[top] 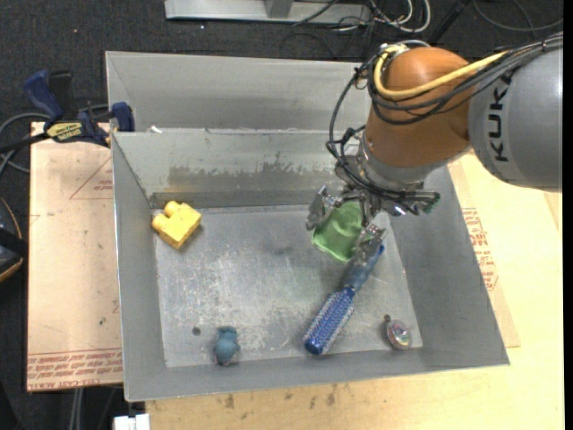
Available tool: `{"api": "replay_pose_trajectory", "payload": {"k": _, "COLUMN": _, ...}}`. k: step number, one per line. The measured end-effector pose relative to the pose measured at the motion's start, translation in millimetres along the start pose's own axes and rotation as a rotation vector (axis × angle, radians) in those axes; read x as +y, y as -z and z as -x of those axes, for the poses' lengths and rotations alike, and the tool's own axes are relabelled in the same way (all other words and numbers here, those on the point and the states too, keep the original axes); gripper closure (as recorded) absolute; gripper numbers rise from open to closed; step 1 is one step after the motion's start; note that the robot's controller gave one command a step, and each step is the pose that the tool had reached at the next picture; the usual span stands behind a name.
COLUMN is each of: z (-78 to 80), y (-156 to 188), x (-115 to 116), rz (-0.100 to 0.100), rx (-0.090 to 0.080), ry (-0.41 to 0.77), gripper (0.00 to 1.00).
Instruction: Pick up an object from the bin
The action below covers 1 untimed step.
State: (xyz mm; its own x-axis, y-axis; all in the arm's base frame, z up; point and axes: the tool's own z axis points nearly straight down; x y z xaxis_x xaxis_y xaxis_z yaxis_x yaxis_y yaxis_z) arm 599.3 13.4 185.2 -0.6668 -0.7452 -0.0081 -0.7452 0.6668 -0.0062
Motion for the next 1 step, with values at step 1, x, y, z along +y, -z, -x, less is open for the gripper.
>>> {"api": "replay_pose_trajectory", "payload": {"k": 1, "z": 14.8, "y": 111.7, "x": -41.6, "rz": 0.001, "rx": 0.001, "ry": 0.36, "gripper": 1.0}}
